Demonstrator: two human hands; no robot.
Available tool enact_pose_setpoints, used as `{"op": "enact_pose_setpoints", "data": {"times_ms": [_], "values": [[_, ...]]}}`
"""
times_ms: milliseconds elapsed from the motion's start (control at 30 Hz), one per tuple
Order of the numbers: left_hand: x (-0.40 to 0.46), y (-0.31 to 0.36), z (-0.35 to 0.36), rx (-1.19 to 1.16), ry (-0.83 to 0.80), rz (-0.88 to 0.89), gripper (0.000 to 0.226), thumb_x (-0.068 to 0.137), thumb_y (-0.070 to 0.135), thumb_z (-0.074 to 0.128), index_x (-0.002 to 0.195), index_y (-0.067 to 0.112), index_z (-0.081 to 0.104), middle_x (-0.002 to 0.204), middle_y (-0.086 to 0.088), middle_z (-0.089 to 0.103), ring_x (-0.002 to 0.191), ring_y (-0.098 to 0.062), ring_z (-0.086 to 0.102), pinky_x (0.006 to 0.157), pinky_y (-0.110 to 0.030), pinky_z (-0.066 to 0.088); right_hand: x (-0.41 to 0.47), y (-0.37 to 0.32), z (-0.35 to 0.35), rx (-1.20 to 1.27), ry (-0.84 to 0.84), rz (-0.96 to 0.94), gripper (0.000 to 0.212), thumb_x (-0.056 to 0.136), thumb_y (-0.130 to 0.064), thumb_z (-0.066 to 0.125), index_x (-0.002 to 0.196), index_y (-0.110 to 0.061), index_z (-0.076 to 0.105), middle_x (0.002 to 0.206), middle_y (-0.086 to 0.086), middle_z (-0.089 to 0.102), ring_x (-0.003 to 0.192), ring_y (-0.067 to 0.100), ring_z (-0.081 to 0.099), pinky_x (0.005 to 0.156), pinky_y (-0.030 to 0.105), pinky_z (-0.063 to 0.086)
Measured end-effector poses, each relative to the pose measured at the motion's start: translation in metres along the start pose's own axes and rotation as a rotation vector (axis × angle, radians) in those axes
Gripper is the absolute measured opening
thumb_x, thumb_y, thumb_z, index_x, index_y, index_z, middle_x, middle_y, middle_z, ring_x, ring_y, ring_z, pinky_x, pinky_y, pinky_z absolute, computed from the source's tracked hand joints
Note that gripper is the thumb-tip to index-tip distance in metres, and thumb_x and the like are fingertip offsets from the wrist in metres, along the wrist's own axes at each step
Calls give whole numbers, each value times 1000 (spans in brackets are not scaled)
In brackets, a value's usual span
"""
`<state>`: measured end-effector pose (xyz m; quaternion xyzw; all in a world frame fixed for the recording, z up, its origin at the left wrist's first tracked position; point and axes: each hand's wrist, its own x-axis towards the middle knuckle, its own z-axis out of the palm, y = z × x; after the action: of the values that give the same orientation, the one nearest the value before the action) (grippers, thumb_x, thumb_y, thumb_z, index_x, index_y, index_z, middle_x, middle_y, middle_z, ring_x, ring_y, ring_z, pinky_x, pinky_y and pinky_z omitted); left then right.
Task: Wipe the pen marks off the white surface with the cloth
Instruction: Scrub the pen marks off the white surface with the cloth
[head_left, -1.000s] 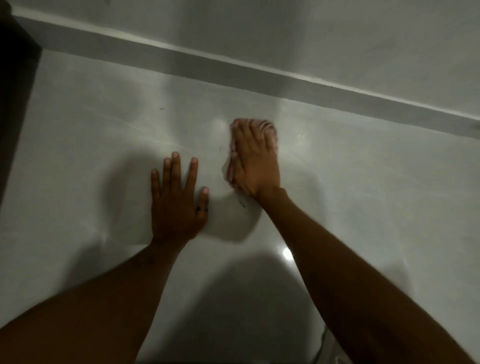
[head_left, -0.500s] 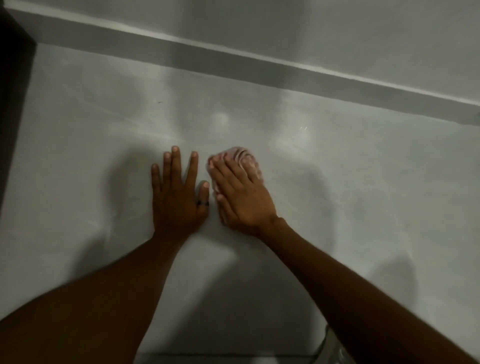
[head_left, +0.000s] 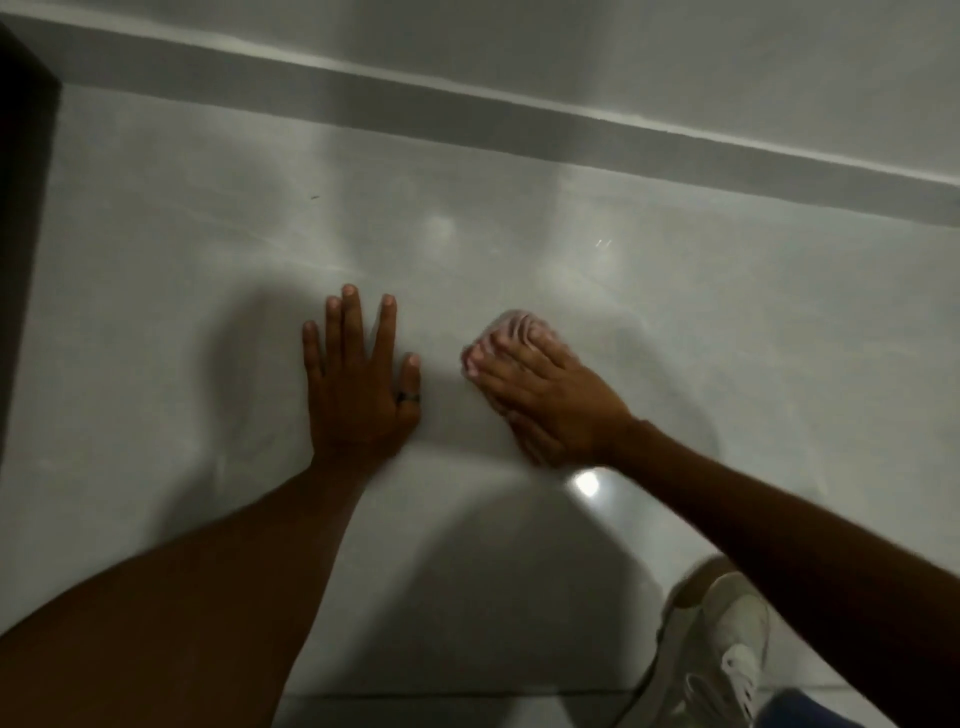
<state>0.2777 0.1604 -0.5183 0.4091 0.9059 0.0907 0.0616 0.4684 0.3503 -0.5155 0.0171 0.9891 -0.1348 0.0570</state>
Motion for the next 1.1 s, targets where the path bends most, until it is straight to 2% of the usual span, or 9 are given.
{"op": "enact_pose_setpoints", "data": {"times_ms": [133,267,433,567,667,700,833,967,1100], "values": [[0,-1,0,3,13,-8,69,109,46,37,171,17,29,179,-23,19,167,-43,17,135,-64,15,37,31,-24,41,127,476,66,104,-35,34,166,-13,27,175,14,27,164,41,17,132,66,12],[0,-1,1,-1,14,-5,69,108,46,39,171,18,31,179,-23,20,167,-42,18,134,-64,15,41,-19,-2,2,67,92,62,108,-33,35,166,-14,28,175,8,29,165,30,18,135,59,12],[1,0,0,-31,10,-9,69,107,43,41,171,17,31,179,-23,20,167,-43,17,135,-64,13,23,-55,12,180,171,684,72,108,-41,33,169,-14,9,179,7,6,167,20,-3,138,41,-4],[0,-1,3,-15,38,-4,68,108,42,41,170,16,32,178,-24,21,166,-43,19,135,-64,15,-19,-99,31,187,115,253,69,107,-39,41,168,-15,20,178,7,19,167,23,10,137,46,8],[-1,-1,4,-17,39,11,69,108,43,40,171,17,30,178,-24,20,166,-43,18,134,-64,15,-15,-58,18,122,21,-120,62,105,-34,44,163,-14,38,171,11,38,163,29,27,134,53,21],[-1,-1,4,-11,43,8,68,108,43,40,171,17,30,178,-24,21,167,-43,18,134,-64,15,-3,-31,10,55,62,-101,59,105,-34,43,161,-15,42,168,13,43,160,33,33,132,56,24],[-1,-2,6,-2,54,3,68,110,45,39,171,17,31,178,-23,21,167,-42,19,135,-62,15,42,20,-15,21,169,573,65,108,-44,34,167,-18,25,176,14,25,164,40,15,131,63,19],[-1,-2,4,6,39,3,70,109,48,39,171,18,31,179,-24,20,166,-43,20,134,-63,16,30,6,-2,-49,-14,-44,63,109,-40,35,168,-19,23,176,11,27,165,37,15,135,58,12],[-1,-1,5,15,39,-1,70,108,47,38,171,18,30,178,-24,21,166,-43,19,134,-63,15,44,26,-16,34,168,604,64,108,-41,38,167,-18,27,176,11,25,165,39,16,131,62,21]]}}
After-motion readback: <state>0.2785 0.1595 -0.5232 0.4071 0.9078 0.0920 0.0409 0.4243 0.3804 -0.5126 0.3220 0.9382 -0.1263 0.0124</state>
